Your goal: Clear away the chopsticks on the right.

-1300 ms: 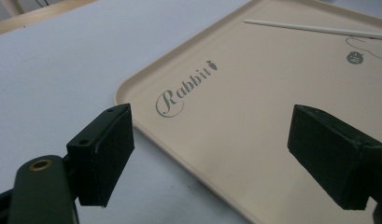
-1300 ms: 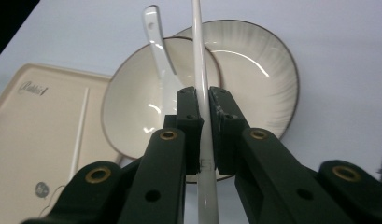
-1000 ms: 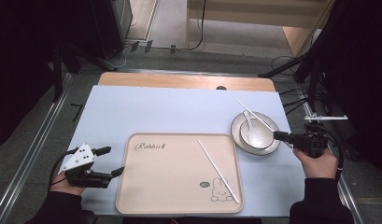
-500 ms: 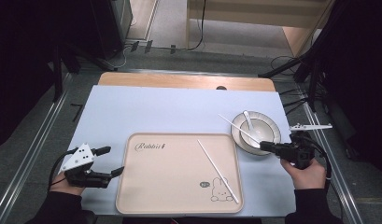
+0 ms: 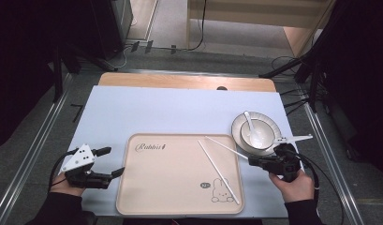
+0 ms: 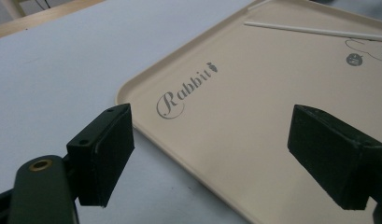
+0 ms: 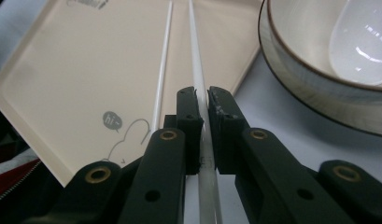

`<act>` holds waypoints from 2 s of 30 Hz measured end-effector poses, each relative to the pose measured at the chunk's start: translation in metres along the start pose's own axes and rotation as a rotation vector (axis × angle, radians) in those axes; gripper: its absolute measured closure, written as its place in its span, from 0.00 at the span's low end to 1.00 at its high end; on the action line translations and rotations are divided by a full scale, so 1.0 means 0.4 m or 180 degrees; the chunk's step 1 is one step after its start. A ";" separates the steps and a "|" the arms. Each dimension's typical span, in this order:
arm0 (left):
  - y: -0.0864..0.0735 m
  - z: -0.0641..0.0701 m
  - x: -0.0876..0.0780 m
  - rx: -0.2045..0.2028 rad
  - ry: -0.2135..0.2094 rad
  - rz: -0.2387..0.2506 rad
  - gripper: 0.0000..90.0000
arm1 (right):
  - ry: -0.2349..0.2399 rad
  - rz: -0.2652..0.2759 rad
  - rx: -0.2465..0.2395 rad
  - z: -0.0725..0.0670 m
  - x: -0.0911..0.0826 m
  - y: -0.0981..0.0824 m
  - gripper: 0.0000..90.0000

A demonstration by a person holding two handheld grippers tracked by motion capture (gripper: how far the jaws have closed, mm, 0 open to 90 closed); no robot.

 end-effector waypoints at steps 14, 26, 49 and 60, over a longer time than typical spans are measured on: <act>0.004 0.001 0.001 0.0022 0.0008 0.0056 0.17 | -0.0283 -0.0053 -0.0052 -0.062 0.062 -0.085 0.93; 0.006 0.003 0.010 0.0060 -0.0031 0.0000 0.17 | -0.0306 -0.0174 -0.0069 -0.084 0.112 -0.111 0.92; 0.007 0.003 0.010 0.0067 -0.0041 0.0022 0.17 | -0.0197 -0.0163 -0.0057 -0.102 0.157 -0.143 0.85; 0.005 0.002 0.012 0.0054 -0.0060 0.0010 0.17 | 0.0000 0.0100 -0.0197 -0.109 0.135 -0.084 0.57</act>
Point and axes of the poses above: each handheld gripper's, and its own axes: x roughly forward along the jaws, y roughly out of its top, z roughly to its right, the point moved 2 cm from there along x, roughly forward along the jaws, and after that the axes turned 11 degrees about z, right-handed, at the moved point
